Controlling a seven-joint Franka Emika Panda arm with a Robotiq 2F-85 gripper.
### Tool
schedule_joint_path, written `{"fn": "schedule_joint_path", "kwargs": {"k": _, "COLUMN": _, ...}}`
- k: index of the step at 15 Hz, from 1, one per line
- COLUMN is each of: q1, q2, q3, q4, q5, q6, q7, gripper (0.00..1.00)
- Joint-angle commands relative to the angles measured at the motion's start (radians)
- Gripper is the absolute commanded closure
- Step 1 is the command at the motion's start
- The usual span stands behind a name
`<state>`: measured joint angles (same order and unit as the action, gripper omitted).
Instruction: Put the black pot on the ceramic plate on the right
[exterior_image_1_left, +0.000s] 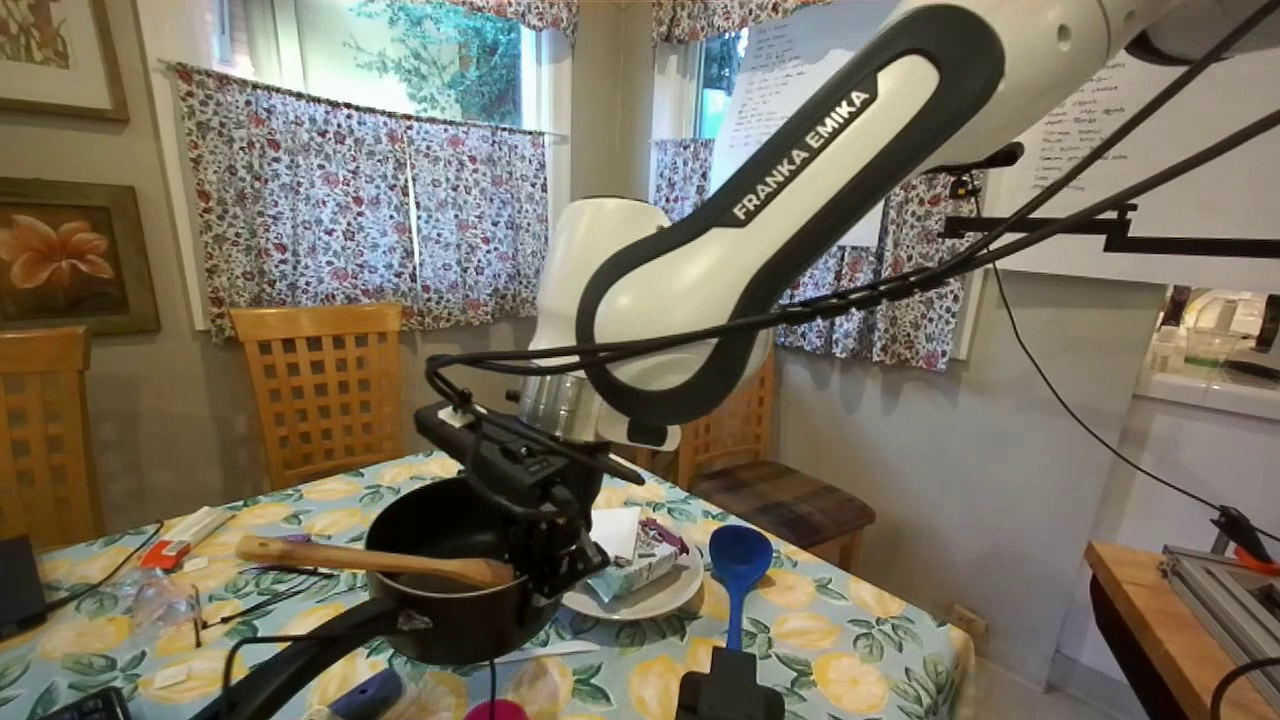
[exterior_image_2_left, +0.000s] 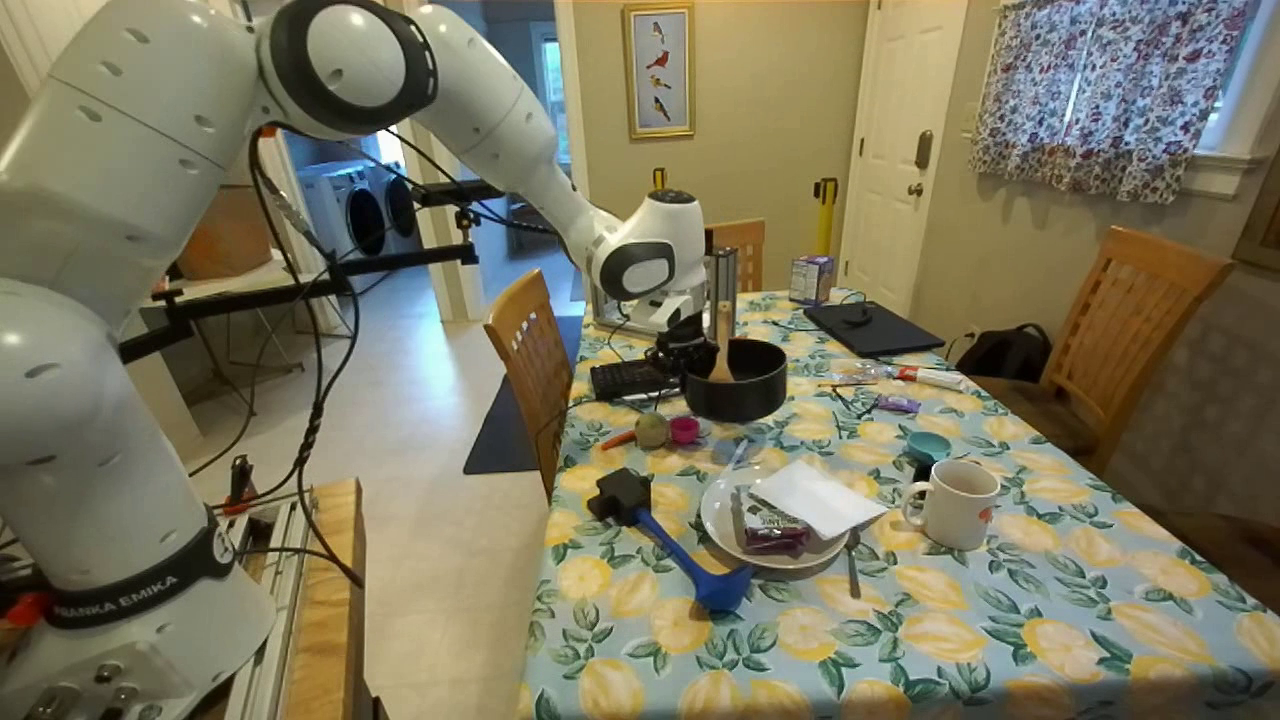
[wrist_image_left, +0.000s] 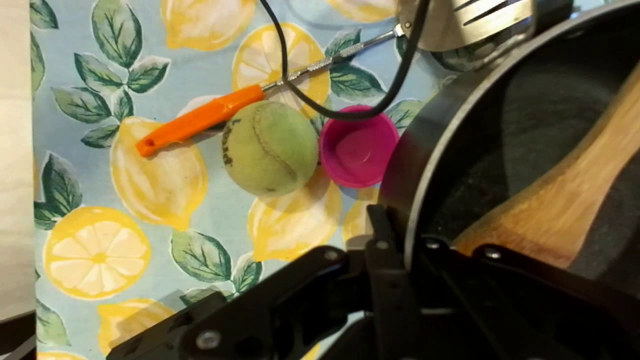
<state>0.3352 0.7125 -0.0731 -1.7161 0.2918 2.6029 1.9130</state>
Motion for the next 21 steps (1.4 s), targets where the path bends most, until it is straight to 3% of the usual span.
{"fn": "schedule_joint_path", "kwargs": {"k": 1, "q1": 0.009, "q2": -0.157, "q3": 0.001, "q4": -0.248, "q5": -0.014, "q6": 0.162, "q7": 0.072, "gripper": 0.98}}
{"fn": "schedule_joint_path", "kwargs": {"k": 5, "q1": -0.048, "q2": -0.267, "q3": -0.023, "q4": -0.465, "q5": -0.005, "q6": 0.284, "q7": 0.061, "gripper": 0.98}}
{"fn": "schedule_joint_path", "kwargs": {"k": 8, "q1": -0.142, "q2": -0.317, "q3": 0.007, "q4": -0.534, "q5": 0.015, "q6": 0.287, "q7": -0.008, "gripper": 0.98}}
{"fn": "schedule_joint_path", "kwargs": {"k": 12, "q1": -0.242, "q2": -0.338, "q3": 0.072, "q4": -0.53, "q5": 0.04, "q6": 0.24, "q7": -0.115, "gripper": 0.98}}
{"fn": "schedule_joint_path", "kwargs": {"k": 16, "q1": -0.355, "q2": -0.301, "q3": 0.228, "q4": -0.462, "q5": 0.17, "q6": 0.199, "q7": -0.314, "gripper": 0.98}}
{"fn": "schedule_joint_path", "kwargs": {"k": 21, "q1": -0.357, "q2": -0.259, "q3": 0.263, "q4": -0.384, "q5": 0.253, "q6": 0.071, "q7": -0.437, "gripper": 0.98}}
